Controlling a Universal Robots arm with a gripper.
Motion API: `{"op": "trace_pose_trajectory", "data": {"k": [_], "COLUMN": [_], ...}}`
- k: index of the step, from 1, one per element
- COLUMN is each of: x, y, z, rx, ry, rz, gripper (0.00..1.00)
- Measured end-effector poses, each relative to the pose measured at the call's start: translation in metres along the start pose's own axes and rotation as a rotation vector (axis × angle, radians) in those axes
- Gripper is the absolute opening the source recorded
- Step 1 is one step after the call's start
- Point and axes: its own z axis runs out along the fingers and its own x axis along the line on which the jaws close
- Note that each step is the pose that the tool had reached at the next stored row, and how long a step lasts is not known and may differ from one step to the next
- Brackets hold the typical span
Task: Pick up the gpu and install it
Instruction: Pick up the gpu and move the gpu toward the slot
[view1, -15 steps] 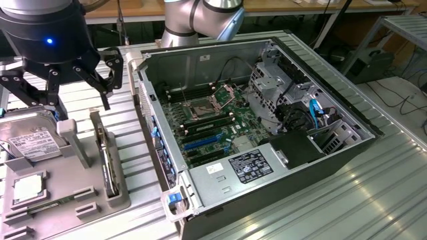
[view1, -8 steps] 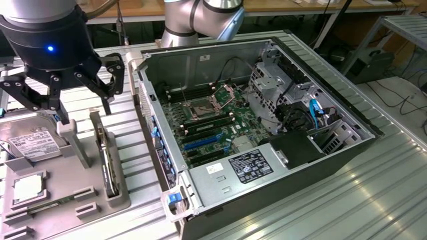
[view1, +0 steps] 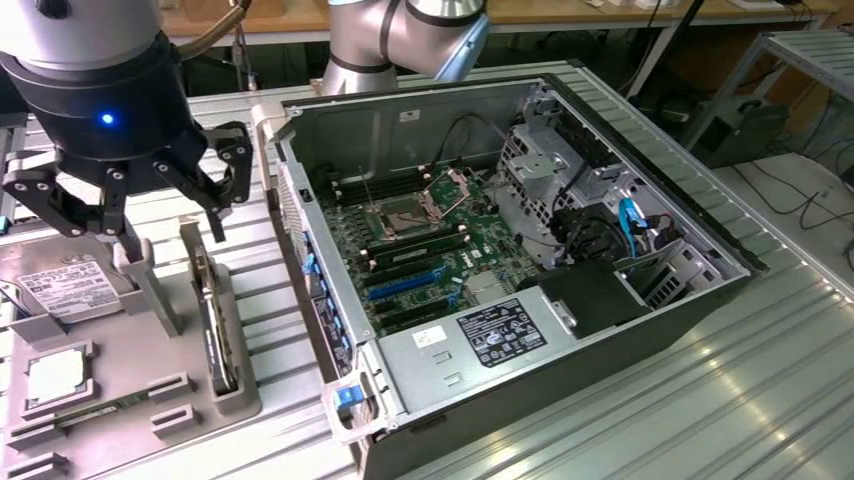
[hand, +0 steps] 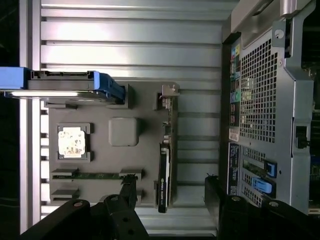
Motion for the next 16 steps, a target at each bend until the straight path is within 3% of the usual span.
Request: {"op": "trace_pose_trajectory", "data": {"k": [13, 16], "x": [0.000, 0.000], "y": [-0.0037, -0.0044], "z": [0.0192, 0.0290], "rx": [0.0001, 0.0000], "ry": [0.0006, 0.0007], "rz": [0.000, 0.000], "gripper": [0.66, 0.66]}}
